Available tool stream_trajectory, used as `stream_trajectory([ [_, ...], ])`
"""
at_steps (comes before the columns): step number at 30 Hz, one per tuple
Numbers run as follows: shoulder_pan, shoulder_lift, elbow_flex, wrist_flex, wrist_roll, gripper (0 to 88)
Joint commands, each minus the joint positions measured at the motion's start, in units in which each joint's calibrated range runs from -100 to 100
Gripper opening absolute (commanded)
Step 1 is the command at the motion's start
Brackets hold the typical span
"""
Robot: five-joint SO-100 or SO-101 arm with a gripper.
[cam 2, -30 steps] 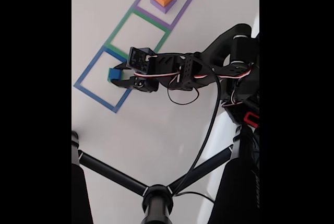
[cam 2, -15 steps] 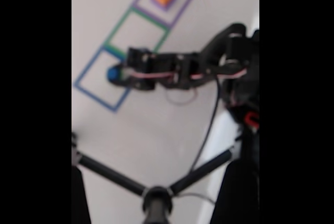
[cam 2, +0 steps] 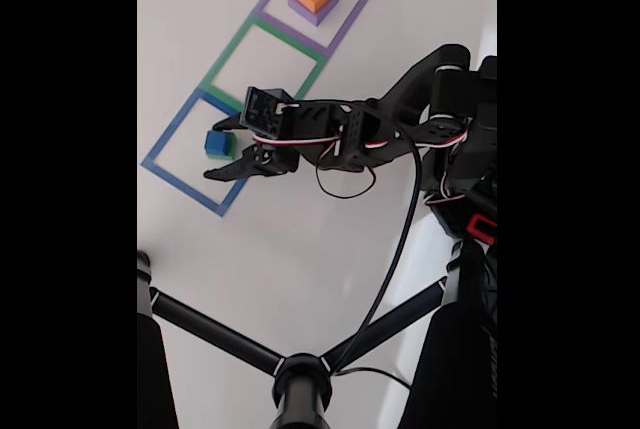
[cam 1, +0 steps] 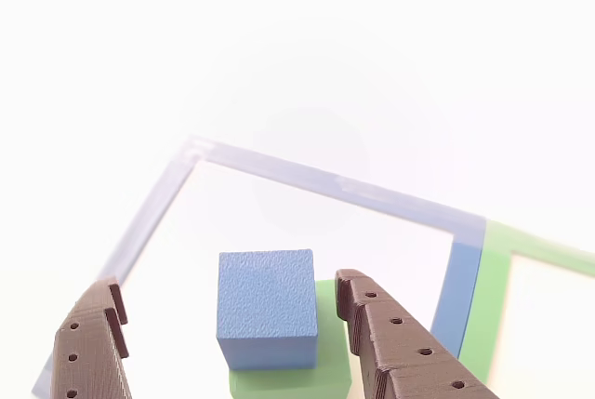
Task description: Tower of hanoi
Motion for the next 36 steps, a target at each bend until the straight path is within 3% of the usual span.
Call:
stream_trajectory([
  [1, -0.30, -6.10, -2.00, 0.56, 0.59, 26.0],
  [5, -0.87, -16.19, -3.00, 10.92, 0.59, 25.5],
  [9, -0.01, -29.68, -6.54, 30.27, 0.59, 21.7],
  [18, 6.03, -52.53, -20.54, 76.35, 0.59, 0.2],
  [25, 13.22, -57.05, -41.91, 106.55, 0.59, 0.2],
  [30, 21.27, -56.81, -56.00, 120.96, 0.59, 0.1],
  [36, 31.44, -56.49, -65.00, 130.76, 0.59, 0.1],
])
